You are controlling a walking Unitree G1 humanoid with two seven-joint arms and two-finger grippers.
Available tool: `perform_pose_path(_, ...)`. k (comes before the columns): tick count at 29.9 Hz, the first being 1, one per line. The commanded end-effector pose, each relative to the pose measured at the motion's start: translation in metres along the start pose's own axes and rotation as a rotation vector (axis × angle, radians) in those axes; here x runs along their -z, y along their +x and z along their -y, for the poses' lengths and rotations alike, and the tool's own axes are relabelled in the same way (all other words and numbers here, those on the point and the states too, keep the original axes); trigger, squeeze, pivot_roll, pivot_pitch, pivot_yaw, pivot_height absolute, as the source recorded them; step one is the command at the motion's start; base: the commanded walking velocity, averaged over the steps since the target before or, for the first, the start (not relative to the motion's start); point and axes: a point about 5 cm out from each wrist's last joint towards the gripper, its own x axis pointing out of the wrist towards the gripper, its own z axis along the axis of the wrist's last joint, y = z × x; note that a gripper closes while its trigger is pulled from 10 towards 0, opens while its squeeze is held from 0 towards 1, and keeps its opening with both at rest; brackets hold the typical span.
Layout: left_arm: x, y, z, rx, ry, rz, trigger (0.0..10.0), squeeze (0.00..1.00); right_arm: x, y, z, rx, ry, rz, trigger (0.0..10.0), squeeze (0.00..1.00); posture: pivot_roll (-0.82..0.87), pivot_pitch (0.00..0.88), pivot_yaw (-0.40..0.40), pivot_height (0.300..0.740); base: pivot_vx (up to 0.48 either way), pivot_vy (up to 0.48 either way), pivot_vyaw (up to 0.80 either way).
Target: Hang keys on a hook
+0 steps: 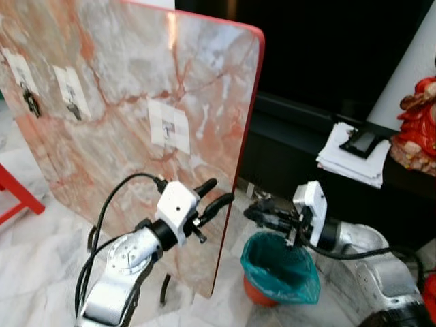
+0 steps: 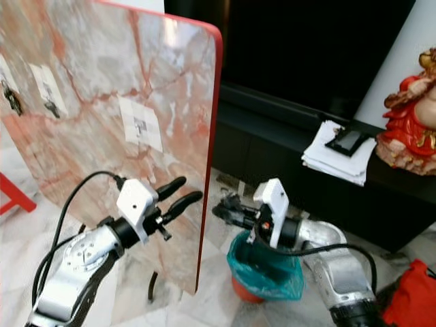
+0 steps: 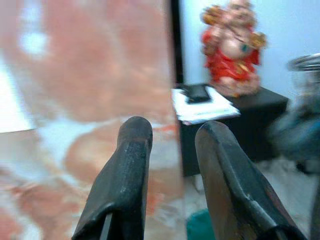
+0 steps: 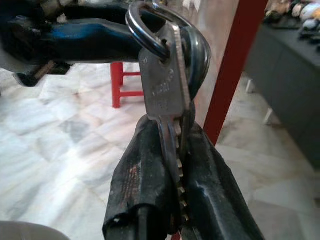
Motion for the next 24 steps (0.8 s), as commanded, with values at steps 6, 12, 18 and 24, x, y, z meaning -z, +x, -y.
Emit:
perform_pose_path(6, 0.041, -0.021, -0.010, -0.225, -0.089, -0.151, 10.0, 0.00, -0.010, -0.008, -0.007, 0.126, -0.007, 0.057, 0.0, 0.00, -0.05, 0.000, -0.079, 0.740, 0.000, 0.000, 0.00)
perform_pose_path(12, 0.072, -0.042, -0.015, -0.340, -0.131, -0.265, 10.0, 0.00, -0.001, -0.012, -0.020, 0.172, 0.058, 0.068, 0.0, 0.00, -0.04, 0.000, -0.072, 0.740, 0.000, 0.000, 0.00)
perform_pose_path(18, 0.129, -0.086, -0.029, -0.630, -0.198, -0.503, 10.0, 0.00, 0.000, -0.014, -0.021, 0.314, 0.085, 0.121, 0.0, 0.00, -0.04, 0.000, -0.064, 0.740, 0.000, 0.000, 0.00)
perform_pose_path(24, 0.157, -0.106, -0.020, -0.646, -0.213, -0.657, 10.0, 0.00, -0.003, -0.017, -0.013, 0.468, 0.142, 0.198, 0.0, 0.00, -0.05, 0.000, -0.059, 0.740, 0.000, 0.000, 0.00)
